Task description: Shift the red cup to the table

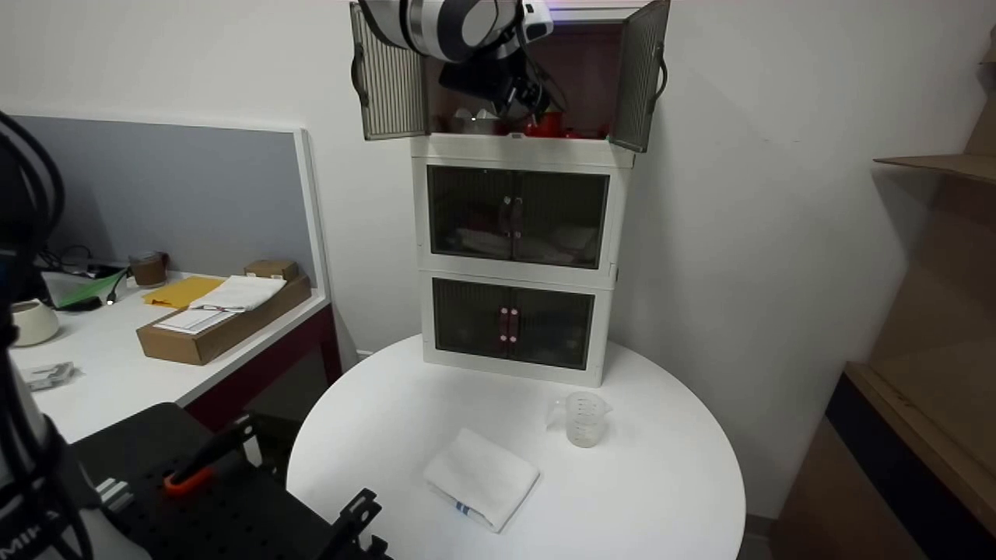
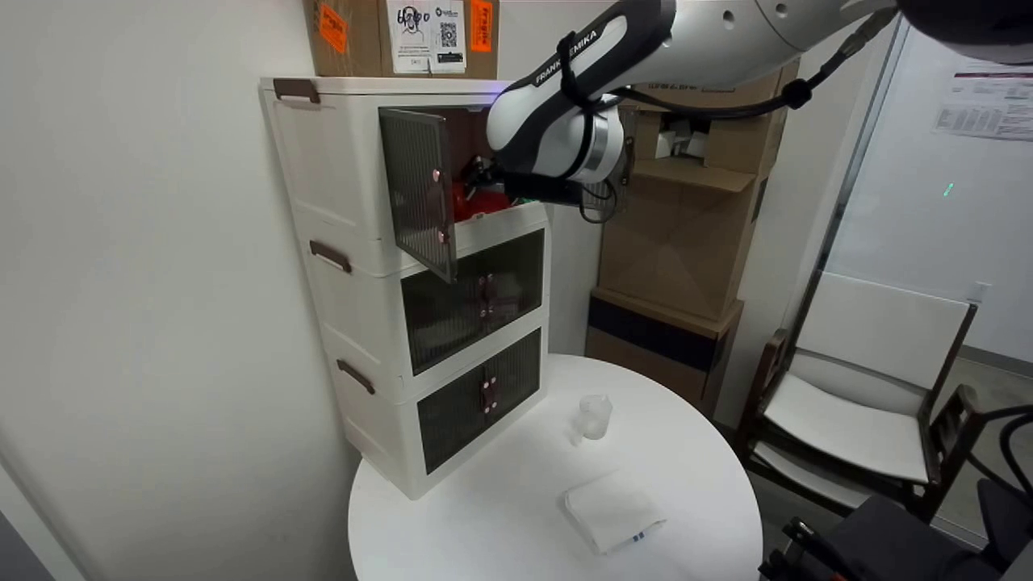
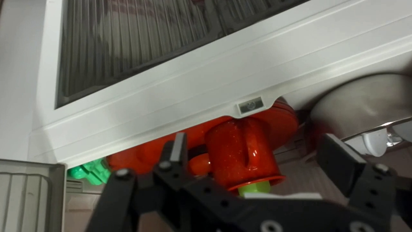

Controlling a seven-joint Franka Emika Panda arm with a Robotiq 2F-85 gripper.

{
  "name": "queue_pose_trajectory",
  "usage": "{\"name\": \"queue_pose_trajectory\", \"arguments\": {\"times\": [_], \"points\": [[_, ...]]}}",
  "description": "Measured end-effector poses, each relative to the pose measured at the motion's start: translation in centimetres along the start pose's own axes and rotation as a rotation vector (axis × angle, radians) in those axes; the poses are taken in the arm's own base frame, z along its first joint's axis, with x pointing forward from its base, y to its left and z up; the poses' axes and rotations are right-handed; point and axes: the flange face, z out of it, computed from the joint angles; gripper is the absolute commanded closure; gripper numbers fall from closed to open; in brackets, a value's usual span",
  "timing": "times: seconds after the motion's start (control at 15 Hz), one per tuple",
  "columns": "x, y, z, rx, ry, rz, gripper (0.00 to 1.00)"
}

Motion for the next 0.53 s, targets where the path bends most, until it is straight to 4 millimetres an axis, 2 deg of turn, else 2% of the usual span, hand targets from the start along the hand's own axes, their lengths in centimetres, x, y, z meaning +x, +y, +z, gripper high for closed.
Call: {"name": "queue_pose_trajectory", "arguments": {"times": [0.53], "points": [[1.5,0.3,3.3,0.009,0.019,0.011,0.0]]}}
